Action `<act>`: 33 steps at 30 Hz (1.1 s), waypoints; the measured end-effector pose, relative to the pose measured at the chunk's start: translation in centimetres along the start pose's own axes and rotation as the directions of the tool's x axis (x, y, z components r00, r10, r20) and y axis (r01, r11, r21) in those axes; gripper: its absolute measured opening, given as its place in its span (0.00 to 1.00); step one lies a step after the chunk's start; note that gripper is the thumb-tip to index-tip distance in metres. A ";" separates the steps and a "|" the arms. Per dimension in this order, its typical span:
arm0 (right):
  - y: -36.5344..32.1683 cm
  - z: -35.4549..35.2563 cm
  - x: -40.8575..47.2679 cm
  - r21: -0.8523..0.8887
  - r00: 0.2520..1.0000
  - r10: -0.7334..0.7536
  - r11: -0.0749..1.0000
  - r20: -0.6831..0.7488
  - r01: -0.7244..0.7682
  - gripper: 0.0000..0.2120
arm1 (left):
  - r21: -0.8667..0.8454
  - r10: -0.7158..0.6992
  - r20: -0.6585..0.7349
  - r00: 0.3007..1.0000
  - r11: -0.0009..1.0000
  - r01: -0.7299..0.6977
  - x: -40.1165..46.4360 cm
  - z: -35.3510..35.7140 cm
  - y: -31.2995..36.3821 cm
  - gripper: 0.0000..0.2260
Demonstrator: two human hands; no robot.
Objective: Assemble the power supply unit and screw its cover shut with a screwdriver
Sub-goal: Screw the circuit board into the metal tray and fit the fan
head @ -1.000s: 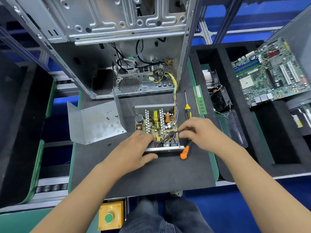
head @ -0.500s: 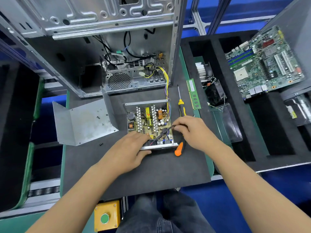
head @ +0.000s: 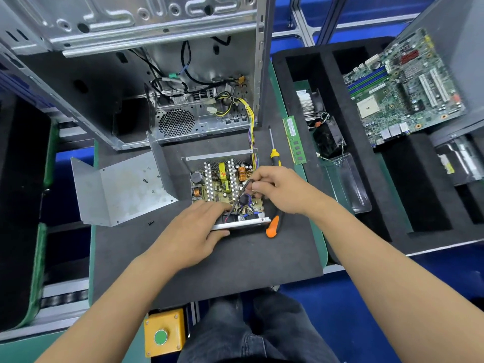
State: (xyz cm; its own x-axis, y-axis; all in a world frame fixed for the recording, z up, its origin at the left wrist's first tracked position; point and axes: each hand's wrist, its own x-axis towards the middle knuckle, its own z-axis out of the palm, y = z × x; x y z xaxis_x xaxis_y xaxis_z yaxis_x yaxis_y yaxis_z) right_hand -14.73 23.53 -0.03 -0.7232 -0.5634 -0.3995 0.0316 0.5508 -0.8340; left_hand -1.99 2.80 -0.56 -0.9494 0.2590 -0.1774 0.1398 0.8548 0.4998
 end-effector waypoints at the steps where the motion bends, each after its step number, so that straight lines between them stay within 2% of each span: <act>1: 0.2 0.0 0.0 -0.007 1.000 0.003 1.000 0.005 -0.003 0.05 | 0.002 0.002 0.000 1.000 1.000 -0.002 0.0 0.0 0.0 0.20; 8: 2.8 0.1 -1.2 -0.154 0.992 -0.004 0.988 -0.128 -0.016 0.06 | 0.008 0.001 0.012 1.000 1.000 -0.002 0.0 0.0 -0.1 0.18; 16: 3.7 0.9 -1.2 -0.106 0.991 -0.019 0.994 -0.133 0.005 0.04 | 0.018 -0.001 0.024 1.000 1.000 0.001 0.1 0.1 -0.2 0.17; 20: 3.7 1.0 -1.2 -0.080 0.991 -0.018 0.997 -0.130 0.008 0.09 | 0.017 -0.005 0.029 1.000 1.000 0.005 0.1 0.1 -0.1 0.17; 23: 3.7 1.1 -1.2 -0.074 0.992 -0.006 0.997 -0.122 -0.003 0.09 | 0.010 -0.011 0.028 1.000 1.000 0.011 0.1 0.1 -0.1 0.17; 33: 3.6 1.3 -1.2 -0.130 0.993 0.016 0.991 -0.113 -0.031 0.06 | 0.015 -0.014 0.035 0.999 1.000 0.013 0.2 0.0 -0.1 0.16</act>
State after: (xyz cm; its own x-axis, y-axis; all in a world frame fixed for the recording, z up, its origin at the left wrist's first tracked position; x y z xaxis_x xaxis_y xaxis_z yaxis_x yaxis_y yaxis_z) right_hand -12.88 25.41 -3.03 -0.7961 -0.4810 -0.3671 -0.0361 0.6434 -0.7647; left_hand -2.15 2.78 -0.64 -0.9408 0.2628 -0.2143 0.1311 0.8647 0.4848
